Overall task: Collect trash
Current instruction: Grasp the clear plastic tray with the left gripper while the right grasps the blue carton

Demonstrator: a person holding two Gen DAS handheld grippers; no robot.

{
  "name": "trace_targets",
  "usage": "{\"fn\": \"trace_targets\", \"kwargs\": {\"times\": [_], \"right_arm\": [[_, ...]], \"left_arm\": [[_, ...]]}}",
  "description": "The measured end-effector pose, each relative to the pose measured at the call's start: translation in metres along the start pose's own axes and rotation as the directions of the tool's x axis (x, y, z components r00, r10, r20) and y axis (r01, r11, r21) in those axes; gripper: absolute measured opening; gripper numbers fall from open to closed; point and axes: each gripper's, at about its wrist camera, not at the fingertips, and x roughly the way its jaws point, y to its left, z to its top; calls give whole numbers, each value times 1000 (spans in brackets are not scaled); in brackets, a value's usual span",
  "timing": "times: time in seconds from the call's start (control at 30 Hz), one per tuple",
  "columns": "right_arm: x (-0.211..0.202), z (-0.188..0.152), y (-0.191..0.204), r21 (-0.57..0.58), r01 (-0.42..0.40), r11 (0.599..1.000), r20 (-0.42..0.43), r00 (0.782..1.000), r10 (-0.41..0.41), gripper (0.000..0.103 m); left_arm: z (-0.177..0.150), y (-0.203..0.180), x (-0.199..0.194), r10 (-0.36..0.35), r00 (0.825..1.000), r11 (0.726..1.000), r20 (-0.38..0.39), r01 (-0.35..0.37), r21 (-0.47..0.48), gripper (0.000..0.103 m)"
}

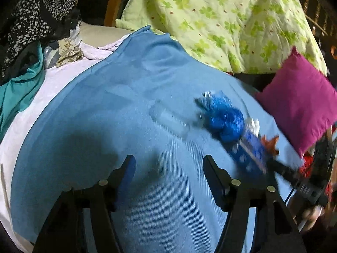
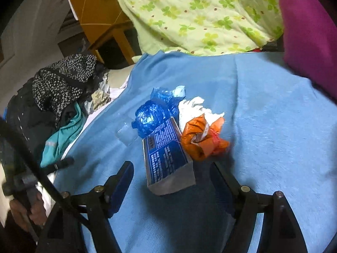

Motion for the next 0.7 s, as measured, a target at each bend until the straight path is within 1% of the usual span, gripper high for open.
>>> {"fn": "trace_targets", "kwargs": {"times": [0.1, 0.23, 0.33, 0.37, 0.4, 0.43, 0.53, 0.6, 0.7], "right_arm": [[14, 1, 1, -2, -19, 1000, -13, 1000, 19, 78], [23, -1, 5, -19, -25, 999, 5, 1000, 26, 78], [31, -5, 9, -39, 2, 999, 5, 1000, -2, 77], [33, -7, 10, -50, 17, 999, 4, 1000, -16, 70], [33, -8, 12, -60, 30, 998, 6, 1000, -30, 58], [33, -9, 13, -78, 41, 996, 10, 999, -40, 55], [30, -11, 12, -88, 37, 995, 26, 999, -34, 54], [27, -13, 12, -97, 38, 995, 39, 999, -34, 54], [22, -17, 14, -114, 33, 993, 63, 998, -26, 54]], "left_arm": [[23, 2, 18, -4, 1000, 999, -22, 3, -48, 67], [44, -1, 41, -9, 999, 994, -44, 4, -112, 67], [57, -6, 58, -5, 997, 985, -71, -7, -170, 67], [61, -8, 64, 9, 997, 981, -80, -25, -191, 67], [65, -8, 71, 22, 996, 974, -91, -42, -222, 67], [69, -9, 76, 29, 994, 966, -102, -54, -252, 67], [76, -13, 91, 62, 989, 951, -138, -100, -292, 67], [80, -16, 102, 103, 979, 943, -173, -152, -296, 67], [81, -19, 113, 146, 970, 932, -194, -201, -301, 67]]}}
